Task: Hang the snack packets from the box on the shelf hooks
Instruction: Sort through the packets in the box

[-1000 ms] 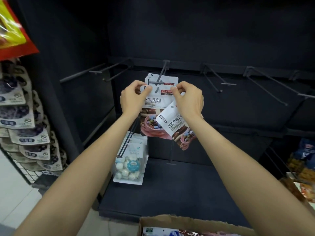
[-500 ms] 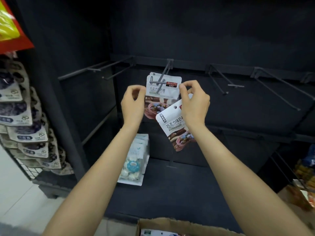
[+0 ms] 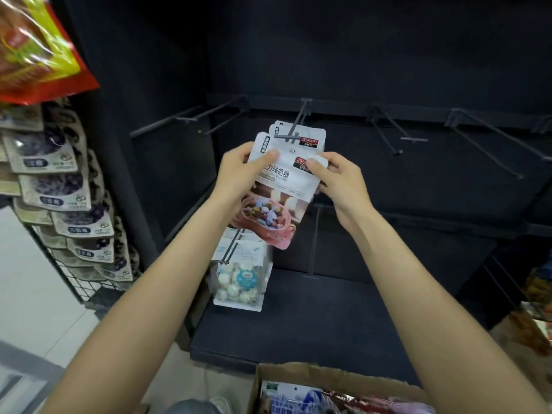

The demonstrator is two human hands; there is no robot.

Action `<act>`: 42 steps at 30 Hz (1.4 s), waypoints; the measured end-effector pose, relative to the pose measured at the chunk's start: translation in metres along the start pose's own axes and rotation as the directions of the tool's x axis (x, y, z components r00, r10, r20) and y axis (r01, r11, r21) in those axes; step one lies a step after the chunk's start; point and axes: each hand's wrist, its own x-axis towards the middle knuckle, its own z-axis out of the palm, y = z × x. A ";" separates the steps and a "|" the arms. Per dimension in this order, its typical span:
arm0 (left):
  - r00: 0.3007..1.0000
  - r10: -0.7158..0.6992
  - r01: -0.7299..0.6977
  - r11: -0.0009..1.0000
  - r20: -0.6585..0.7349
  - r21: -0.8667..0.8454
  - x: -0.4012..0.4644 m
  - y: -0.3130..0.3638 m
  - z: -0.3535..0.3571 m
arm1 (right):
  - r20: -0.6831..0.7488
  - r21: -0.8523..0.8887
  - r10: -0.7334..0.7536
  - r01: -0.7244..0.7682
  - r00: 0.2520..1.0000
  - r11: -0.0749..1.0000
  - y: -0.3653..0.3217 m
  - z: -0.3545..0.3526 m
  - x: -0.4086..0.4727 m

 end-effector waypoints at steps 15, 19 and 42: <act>0.997 0.035 -0.038 0.998 -0.070 -0.051 0.026 -0.037 0.005 | -0.187 -0.348 -0.076 0.007 0.979 0.938 0.001 0.020 0.028; 0.990 0.138 -0.139 0.990 -0.042 -0.030 0.033 -0.042 0.004 | -0.168 -0.437 -0.160 0.072 0.973 0.897 0.003 0.021 0.028; 0.922 0.313 -0.102 0.764 -0.227 0.637 0.120 -0.051 0.030 | -0.066 -0.941 -0.409 0.080 0.910 0.329 0.012 0.011 0.103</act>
